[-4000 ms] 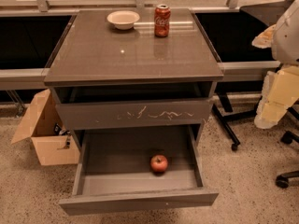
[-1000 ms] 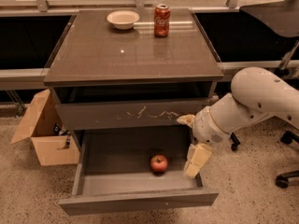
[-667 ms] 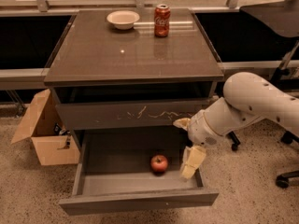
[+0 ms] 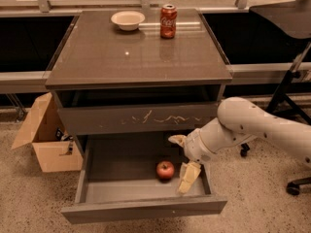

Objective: Pick apple from middle drawer and place on counter

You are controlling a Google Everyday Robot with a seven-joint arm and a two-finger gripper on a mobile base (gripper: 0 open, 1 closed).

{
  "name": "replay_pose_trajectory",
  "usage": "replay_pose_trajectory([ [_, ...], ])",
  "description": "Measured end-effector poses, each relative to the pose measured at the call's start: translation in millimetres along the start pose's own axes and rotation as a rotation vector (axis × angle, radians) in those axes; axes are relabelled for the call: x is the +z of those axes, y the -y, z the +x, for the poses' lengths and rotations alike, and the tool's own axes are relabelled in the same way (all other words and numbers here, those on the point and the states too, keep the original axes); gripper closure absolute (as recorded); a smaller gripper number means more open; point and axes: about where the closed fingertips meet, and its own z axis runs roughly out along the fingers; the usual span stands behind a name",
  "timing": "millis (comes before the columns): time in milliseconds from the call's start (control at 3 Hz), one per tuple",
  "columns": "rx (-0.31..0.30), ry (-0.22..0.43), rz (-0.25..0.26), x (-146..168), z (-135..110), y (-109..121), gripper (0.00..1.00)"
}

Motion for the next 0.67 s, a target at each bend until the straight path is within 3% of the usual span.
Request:
replay_pose_trajectory([
  [333, -0.053, 0.123, -0.005, 39.9, 25.4, 8.1, 0.00],
  [667, -0.041, 0.125, -0.012, 47.8, 31.1, 10.7, 0.00],
])
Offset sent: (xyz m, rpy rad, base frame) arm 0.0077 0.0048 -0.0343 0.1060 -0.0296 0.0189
